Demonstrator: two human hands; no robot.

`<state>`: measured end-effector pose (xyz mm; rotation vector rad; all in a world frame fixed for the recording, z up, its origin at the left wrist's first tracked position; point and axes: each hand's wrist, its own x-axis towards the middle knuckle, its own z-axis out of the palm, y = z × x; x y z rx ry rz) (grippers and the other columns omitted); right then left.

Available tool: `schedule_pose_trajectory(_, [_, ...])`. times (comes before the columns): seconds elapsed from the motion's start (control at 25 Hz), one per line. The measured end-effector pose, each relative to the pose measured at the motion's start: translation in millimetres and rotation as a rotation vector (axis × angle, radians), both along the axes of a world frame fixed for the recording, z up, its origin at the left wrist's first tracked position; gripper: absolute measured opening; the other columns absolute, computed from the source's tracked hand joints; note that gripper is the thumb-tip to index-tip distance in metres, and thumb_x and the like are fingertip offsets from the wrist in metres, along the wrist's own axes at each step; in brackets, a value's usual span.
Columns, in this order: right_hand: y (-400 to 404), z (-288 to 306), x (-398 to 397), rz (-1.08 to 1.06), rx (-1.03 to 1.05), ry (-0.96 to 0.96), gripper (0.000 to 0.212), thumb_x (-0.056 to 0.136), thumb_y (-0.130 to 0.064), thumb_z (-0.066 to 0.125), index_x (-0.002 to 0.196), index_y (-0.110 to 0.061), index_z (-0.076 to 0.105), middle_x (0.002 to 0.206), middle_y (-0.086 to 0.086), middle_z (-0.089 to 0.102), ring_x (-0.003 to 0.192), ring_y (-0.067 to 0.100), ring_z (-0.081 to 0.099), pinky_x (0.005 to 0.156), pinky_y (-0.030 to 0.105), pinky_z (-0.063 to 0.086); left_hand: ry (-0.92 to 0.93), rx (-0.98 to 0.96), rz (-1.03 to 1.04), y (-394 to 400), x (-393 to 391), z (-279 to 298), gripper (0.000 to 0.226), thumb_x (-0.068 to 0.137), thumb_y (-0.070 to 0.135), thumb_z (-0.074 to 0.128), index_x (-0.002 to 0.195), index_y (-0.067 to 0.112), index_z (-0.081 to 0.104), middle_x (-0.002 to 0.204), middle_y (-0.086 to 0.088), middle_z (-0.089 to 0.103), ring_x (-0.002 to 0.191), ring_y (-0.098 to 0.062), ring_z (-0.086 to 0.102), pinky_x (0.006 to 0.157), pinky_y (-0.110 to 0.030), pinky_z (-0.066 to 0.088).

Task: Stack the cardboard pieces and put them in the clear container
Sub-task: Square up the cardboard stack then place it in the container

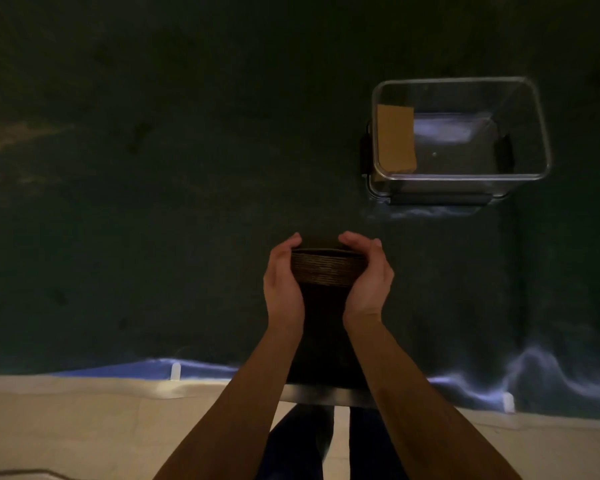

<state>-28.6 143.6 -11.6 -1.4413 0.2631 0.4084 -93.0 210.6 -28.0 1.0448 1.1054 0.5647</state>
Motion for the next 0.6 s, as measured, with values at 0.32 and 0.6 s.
schedule_pose_trajectory(0.32, [-6,-10,4,0.126,0.029,-0.015,0.045,0.102,-0.027,0.038,0.096,-0.006,0.077,0.109,0.008,0.072,0.095,-0.007,0.062,0.075,0.005,0.045,-0.033,-0.008,-0.026,-1,-8,-2,0.037,0.099,0.035,0.041,0.117,0.022,0.070,0.116,0.009,0.071,0.108,-0.006,0.065,0.082,-0.018,0.052])
schedule_pose_trajectory(0.6, [-28,-21,5,0.591,-0.237,-0.345,0.024,0.084,-0.031,0.060,0.106,-0.022,0.061,0.110,0.000,0.059,0.106,0.017,0.054,0.090,0.027,0.045,0.208,0.213,-0.079,-2,2,-2,0.026,0.105,0.024,0.042,0.120,0.016,0.062,0.107,0.014,0.065,0.093,0.009,0.061,0.075,-0.006,0.044])
